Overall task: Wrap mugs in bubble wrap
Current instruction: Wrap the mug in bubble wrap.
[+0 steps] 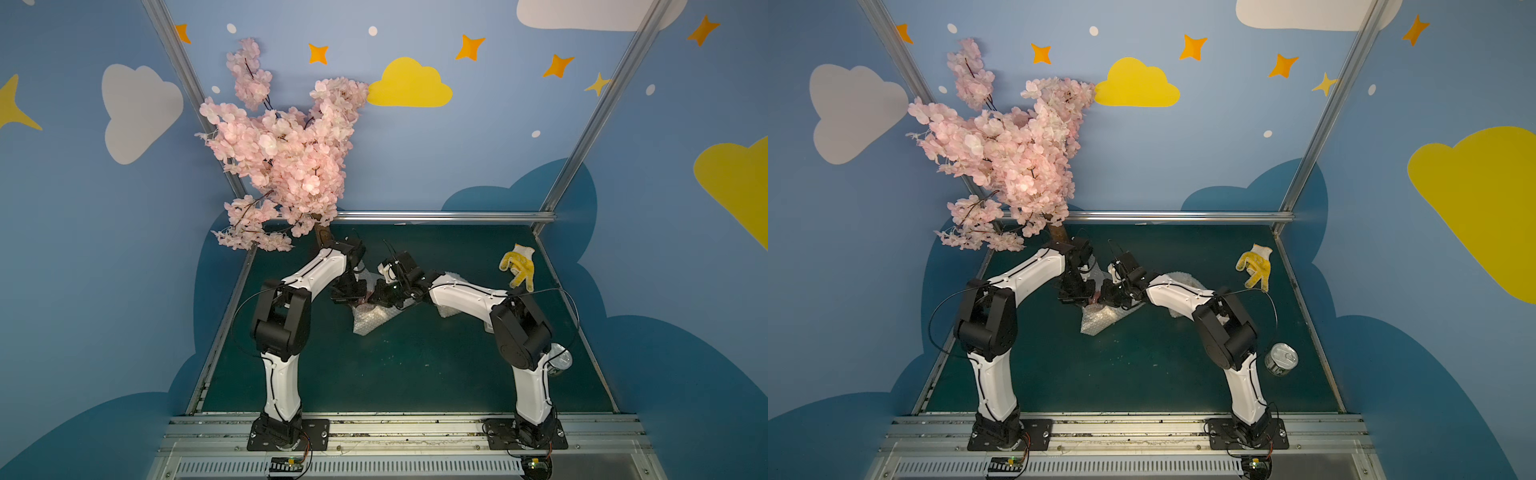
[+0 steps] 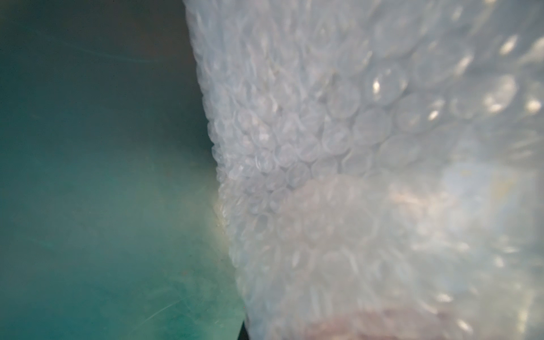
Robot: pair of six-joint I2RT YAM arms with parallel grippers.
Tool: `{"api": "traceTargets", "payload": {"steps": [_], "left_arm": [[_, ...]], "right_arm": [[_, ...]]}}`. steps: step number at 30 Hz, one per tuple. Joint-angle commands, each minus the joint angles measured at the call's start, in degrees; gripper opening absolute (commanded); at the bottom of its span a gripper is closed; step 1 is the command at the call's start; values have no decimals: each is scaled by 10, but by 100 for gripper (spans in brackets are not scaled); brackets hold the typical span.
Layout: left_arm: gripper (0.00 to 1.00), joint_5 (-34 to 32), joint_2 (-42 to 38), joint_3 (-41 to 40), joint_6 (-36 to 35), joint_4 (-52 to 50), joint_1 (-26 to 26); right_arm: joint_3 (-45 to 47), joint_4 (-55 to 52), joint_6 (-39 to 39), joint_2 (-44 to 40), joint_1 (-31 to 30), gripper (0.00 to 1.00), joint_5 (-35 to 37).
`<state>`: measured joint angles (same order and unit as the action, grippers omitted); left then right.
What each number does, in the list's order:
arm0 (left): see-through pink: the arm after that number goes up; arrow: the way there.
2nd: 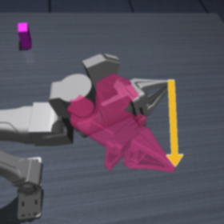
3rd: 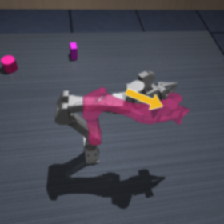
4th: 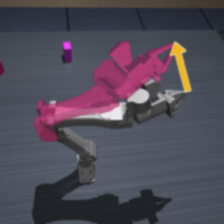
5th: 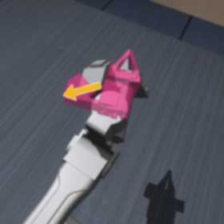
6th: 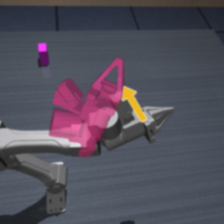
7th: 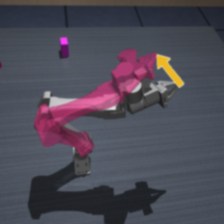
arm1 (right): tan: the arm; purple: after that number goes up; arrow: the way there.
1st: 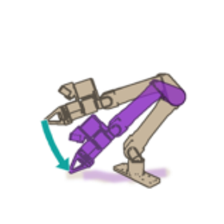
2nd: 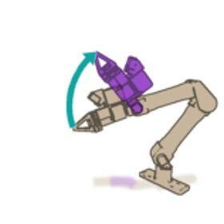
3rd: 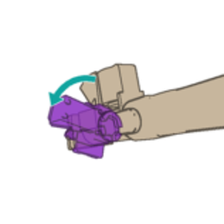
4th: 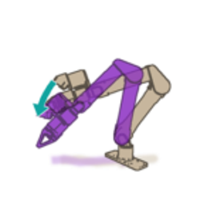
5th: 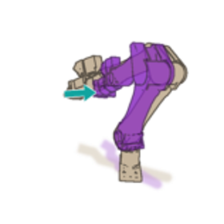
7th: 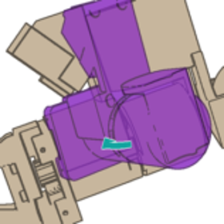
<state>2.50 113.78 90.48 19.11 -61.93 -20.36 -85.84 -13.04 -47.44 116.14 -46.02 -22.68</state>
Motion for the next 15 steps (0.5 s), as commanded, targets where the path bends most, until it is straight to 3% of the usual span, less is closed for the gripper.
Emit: {"api": "traceTargets", "payload": {"steps": [1, 8, 15], "left_arm": [[3, -3, -37, 15, -66, -74, -34], [3, -25, -63, -12, -122, -71, -42], [3, -27, -83, -40, -174, -35, -41]], "right_arm": [[-3, -16, 39, -34, -3, 0, 20], [-20, -120, 102, -40, -31, 0, 81], [19, -90, 132, -14, -52, 0, 102]]}}
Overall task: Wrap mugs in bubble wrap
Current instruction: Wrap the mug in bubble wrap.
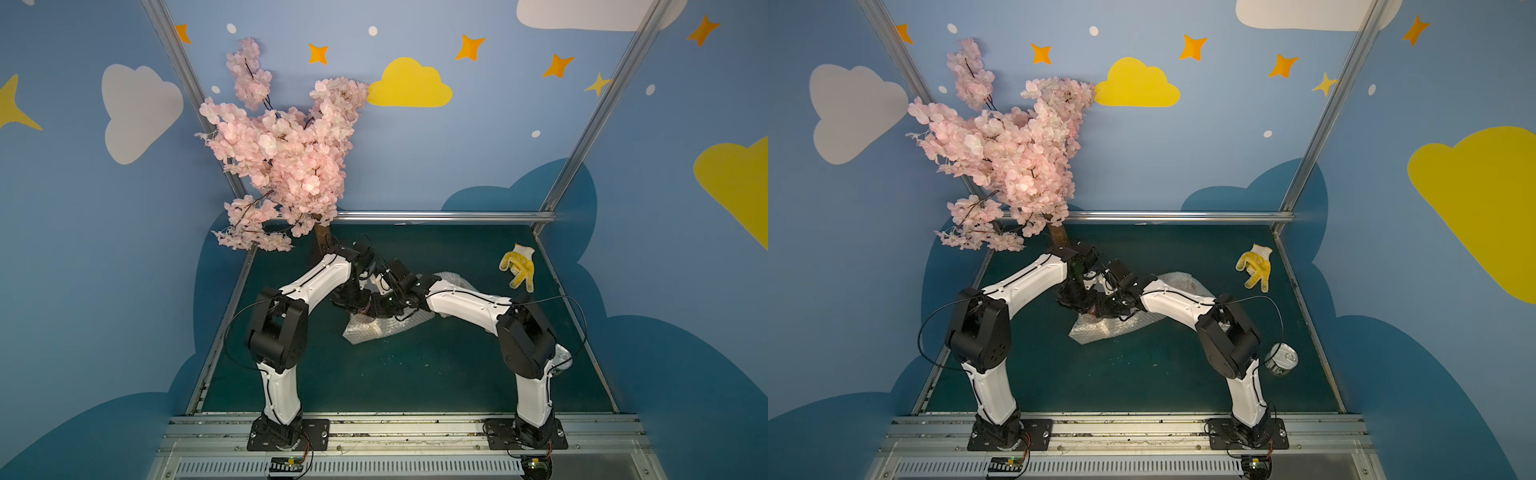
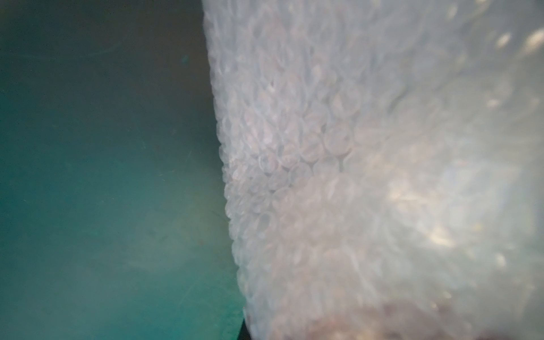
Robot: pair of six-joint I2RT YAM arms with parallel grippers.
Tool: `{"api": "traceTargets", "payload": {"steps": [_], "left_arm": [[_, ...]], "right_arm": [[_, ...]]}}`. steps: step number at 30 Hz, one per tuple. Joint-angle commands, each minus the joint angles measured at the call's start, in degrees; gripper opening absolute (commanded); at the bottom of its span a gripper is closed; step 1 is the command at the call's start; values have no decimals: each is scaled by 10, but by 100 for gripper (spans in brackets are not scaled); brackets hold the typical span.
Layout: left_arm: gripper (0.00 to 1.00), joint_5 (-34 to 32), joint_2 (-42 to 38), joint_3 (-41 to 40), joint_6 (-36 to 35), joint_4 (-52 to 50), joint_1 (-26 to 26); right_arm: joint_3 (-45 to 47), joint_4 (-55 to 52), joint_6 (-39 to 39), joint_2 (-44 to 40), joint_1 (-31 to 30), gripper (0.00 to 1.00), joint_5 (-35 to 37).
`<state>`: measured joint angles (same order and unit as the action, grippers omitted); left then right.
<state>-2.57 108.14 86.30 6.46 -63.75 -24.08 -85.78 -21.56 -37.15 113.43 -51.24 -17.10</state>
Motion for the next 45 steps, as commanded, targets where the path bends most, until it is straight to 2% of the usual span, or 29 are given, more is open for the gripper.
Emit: {"api": "traceTargets", "payload": {"steps": [1, 4, 11, 13, 17, 21, 24, 26, 29, 31, 35, 38, 45], "left_arm": [[3, 26, -22, 0, -49, -15, -4], [3, 52, -15, -1, -51, -6, -7], [7, 21, -21, -5, -40, 5, -9], [15, 21, -21, -9, -34, 7, -9], [25, 18, -20, -16, -25, 7, -9], [31, 12, -29, -25, -14, 11, -8], [39, -1, -40, -35, -5, 16, -8], [48, -25, -43, -32, 12, 6, -4], [49, -34, -61, -26, 30, 3, 6], [58, -23, -82, -25, 48, 12, 20], [64, 14, -118, -13, 84, 0, 54], [64, 60, -138, -16, 116, -27, 70], [70, 151, -188, -109, 209, -7, 68]], "right_arm": [[13, -7, 27, 22, 0, 0, 42], [-8, -20, 21, 52, -7, 0, 42], [-49, -54, -12, 100, -17, 0, 75], [-55, -59, -24, 107, -16, 0, 80], [-73, -84, -49, 111, -14, 0, 79], [-30, -44, -84, 93, -10, 0, 66], [9, 7, -93, 70, -10, 0, 60], [16, 10, -99, 60, -11, 0, 65], [-6, -16, -103, 64, -10, 0, 75], [-21, -29, -107, 69, -11, 0, 81], [-44, -47, -123, 81, -13, 0, 95], [-57, -55, -145, 97, -12, 0, 95], [-36, -14, -204, 94, -10, 0, 96]]}}
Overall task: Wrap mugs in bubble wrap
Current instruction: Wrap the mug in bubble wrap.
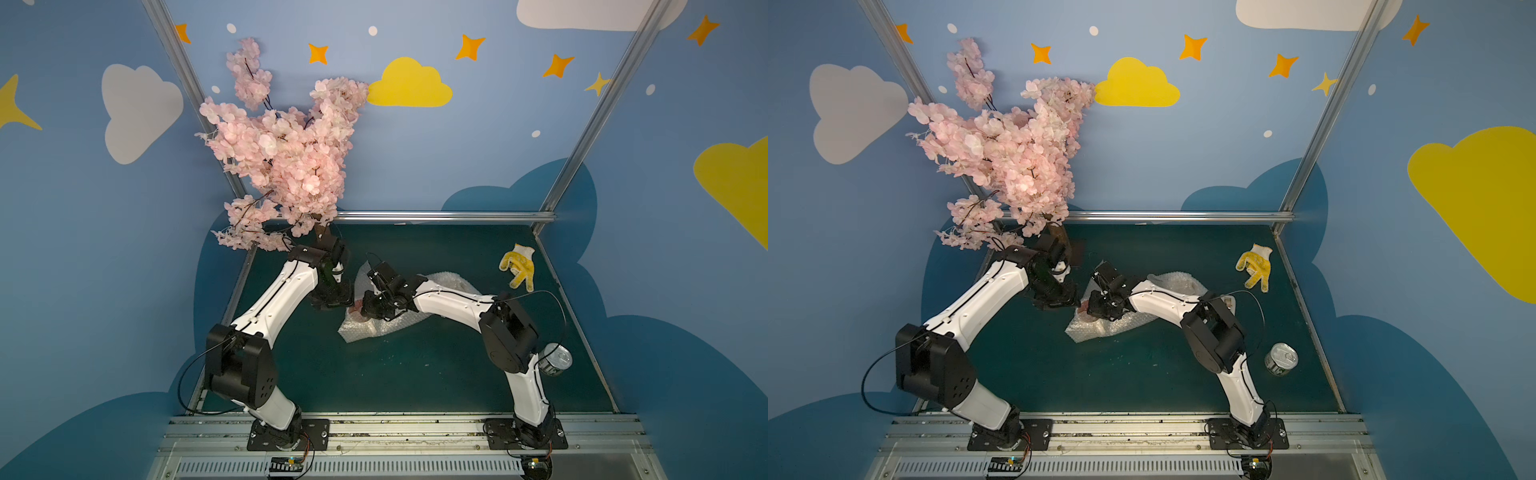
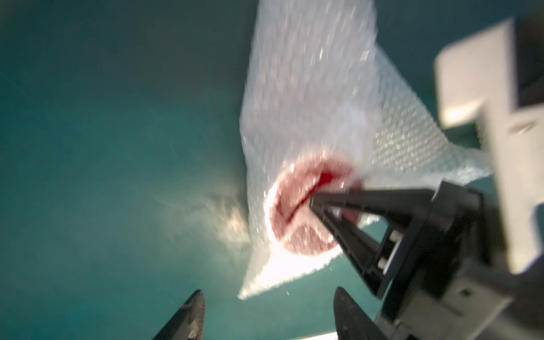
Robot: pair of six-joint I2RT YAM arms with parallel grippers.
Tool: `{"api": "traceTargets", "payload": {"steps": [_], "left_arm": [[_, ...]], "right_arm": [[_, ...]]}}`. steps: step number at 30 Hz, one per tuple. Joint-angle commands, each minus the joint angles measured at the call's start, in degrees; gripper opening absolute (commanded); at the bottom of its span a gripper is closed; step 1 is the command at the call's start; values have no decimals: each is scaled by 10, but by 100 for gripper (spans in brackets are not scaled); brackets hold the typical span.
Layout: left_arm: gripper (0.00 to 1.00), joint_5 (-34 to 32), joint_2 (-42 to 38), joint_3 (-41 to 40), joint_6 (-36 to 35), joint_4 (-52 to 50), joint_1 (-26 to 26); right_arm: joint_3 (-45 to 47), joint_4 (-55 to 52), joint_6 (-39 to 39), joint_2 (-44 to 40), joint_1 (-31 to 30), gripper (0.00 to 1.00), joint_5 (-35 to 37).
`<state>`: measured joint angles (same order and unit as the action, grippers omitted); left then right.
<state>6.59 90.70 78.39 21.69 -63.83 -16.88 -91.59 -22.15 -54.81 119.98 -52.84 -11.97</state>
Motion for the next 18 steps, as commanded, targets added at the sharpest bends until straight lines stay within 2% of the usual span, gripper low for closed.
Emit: {"api": "traceTargets", "payload": {"steps": [1, 4, 11, 18], "left_arm": [[71, 78, -22, -48, 75, 10, -6], [71, 114, -41, -95, 127, 51, -6], [70, 112, -58, -160, 202, 134, -2], [66, 101, -22, -168, 236, 199, 5]], "right_arm": [[28, -2, -31, 26, 6, 0, 45], [33, 5, -38, 24, 9, 0, 44], [53, 30, -52, 10, 14, 0, 47], [56, 34, -53, 6, 15, 0, 43]]}}
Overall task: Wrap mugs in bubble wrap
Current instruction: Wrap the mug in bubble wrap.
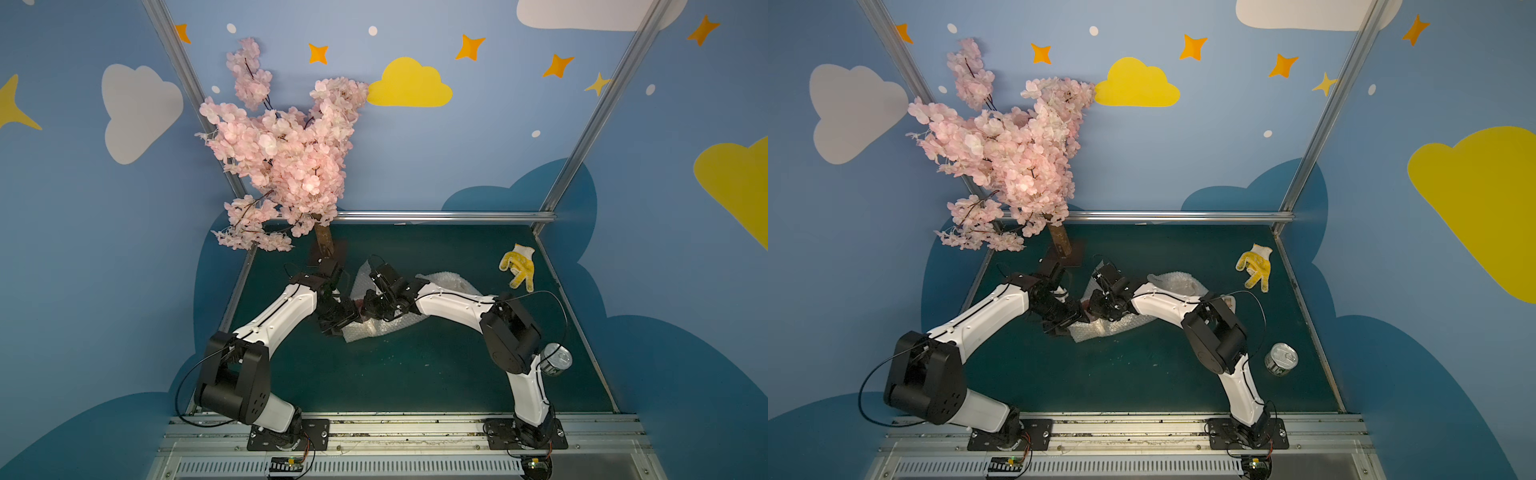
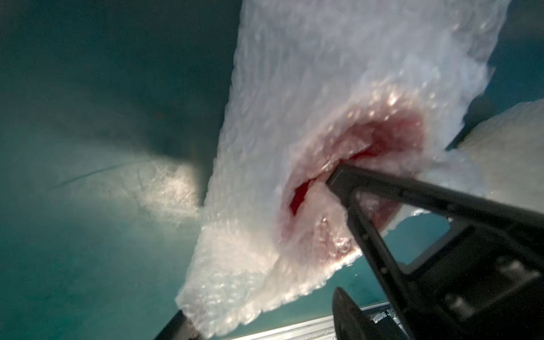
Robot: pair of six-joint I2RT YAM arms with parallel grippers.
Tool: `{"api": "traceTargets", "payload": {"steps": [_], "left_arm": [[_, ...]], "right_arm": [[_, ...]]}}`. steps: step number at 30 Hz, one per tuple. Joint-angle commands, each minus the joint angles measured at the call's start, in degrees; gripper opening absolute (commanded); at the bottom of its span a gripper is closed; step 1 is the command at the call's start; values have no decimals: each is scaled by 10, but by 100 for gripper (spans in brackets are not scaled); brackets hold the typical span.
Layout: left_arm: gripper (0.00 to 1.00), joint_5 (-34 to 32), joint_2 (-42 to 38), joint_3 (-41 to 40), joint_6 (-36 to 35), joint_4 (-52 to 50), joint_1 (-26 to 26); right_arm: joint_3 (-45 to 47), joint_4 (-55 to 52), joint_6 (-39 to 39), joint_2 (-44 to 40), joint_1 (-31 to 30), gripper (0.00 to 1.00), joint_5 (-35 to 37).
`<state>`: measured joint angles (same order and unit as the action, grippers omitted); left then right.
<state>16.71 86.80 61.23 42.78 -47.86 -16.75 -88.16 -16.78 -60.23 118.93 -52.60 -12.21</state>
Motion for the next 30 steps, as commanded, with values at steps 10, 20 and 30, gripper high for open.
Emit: {"api": "traceTargets", "payload": {"steps": [10, 20, 30], "left_arm": [[51, -8, 66, 8, 33, 73, 8], [35, -66, 113, 51, 2, 27, 1], [7, -137, 166, 148, -74, -78, 1]], "right_arm": [[30, -15, 6, 8, 13, 0, 44], [19, -28, 37, 6, 9, 3, 35], [37, -10, 111, -63, 10, 46, 24]]}}
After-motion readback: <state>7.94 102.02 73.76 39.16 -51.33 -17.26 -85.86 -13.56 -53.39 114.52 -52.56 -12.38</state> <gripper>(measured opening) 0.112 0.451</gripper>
